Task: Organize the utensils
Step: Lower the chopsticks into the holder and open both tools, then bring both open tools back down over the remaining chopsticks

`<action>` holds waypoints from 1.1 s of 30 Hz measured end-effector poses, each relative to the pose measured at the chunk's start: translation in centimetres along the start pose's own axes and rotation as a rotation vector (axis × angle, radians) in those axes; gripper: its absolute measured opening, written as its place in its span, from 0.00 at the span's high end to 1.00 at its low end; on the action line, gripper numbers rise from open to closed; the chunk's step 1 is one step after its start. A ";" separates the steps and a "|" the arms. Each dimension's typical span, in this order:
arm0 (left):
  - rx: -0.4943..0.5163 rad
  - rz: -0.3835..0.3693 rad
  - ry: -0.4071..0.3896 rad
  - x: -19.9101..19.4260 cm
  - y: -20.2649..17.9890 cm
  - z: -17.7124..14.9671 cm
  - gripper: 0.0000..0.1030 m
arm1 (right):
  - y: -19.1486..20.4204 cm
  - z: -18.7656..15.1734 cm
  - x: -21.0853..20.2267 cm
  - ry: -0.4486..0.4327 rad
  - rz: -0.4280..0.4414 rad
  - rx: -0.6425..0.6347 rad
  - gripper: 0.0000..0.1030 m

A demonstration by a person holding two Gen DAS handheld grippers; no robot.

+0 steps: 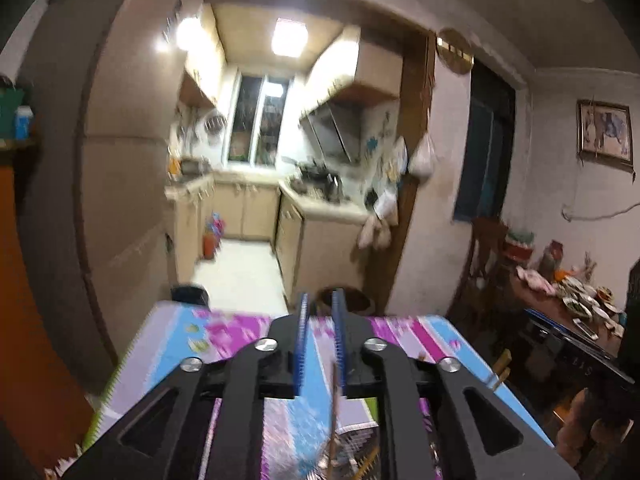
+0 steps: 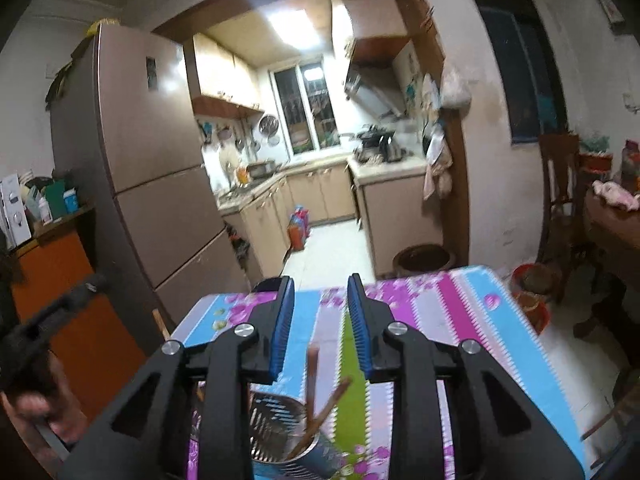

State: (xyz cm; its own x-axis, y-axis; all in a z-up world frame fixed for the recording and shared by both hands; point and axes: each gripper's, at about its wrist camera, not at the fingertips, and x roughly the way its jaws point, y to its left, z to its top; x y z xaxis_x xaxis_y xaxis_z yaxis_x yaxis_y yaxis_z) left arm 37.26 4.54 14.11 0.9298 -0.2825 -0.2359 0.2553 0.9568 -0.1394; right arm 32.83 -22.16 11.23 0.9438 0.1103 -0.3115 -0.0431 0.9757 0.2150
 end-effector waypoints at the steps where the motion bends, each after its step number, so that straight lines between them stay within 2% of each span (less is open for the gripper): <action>1: 0.004 0.012 -0.024 -1.0 0.2 0.5 0.78 | -0.2 0.4 -0.9 -0.021 -0.005 -0.010 0.74; 6: 0.036 0.041 -0.168 -9.4 1.3 1.8 0.63 | -1.8 1.3 -8.0 -0.138 -0.045 -0.105 0.73; 8: 0.079 0.051 -0.185 -12.3 1.2 0.9 0.57 | -2.7 0.8 -10.9 -0.163 -0.057 -0.136 0.67; 10: 0.139 0.073 -0.191 -15.3 1.2 -0.8 0.39 | -3.8 -0.7 -14.5 -0.178 -0.068 -0.171 0.61; 12: 0.186 0.084 -0.187 -17.8 1.2 -2.8 0.34 | -4.7 -2.3 -16.9 -0.165 -0.077 -0.194 0.59; 15: 0.244 0.094 -0.129 -21.3 1.3 -6.8 0.33 | -5.8 -5.5 -20.1 -0.122 -0.090 -0.212 0.58; 20: 0.224 0.062 -0.031 -24.9 1.3 -12.5 0.33 | -6.0 -11.5 -23.6 -0.037 -0.048 -0.172 0.55; 25: 0.179 0.009 0.082 -28.1 0.6 -18.2 0.33 | -3.9 -17.5 -24.9 0.059 -0.021 -0.152 0.52; 29: 0.203 0.015 0.153 -29.5 -1.1 -22.6 0.33 | -2.3 -21.9 -25.3 0.156 0.005 -0.116 0.52; 33: 0.181 -0.034 0.270 -29.8 -2.3 -27.6 0.34 | -1.0 -26.4 -25.6 0.236 -0.019 -0.120 0.52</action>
State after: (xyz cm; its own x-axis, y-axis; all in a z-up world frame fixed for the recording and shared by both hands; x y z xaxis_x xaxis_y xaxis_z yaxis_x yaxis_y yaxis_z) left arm 1.70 8.87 -5.07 0.8221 -0.2996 -0.4841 0.3508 0.9363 0.0161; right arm 0.01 -20.93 -5.45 0.8432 0.1190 -0.5243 -0.0775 0.9919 0.1004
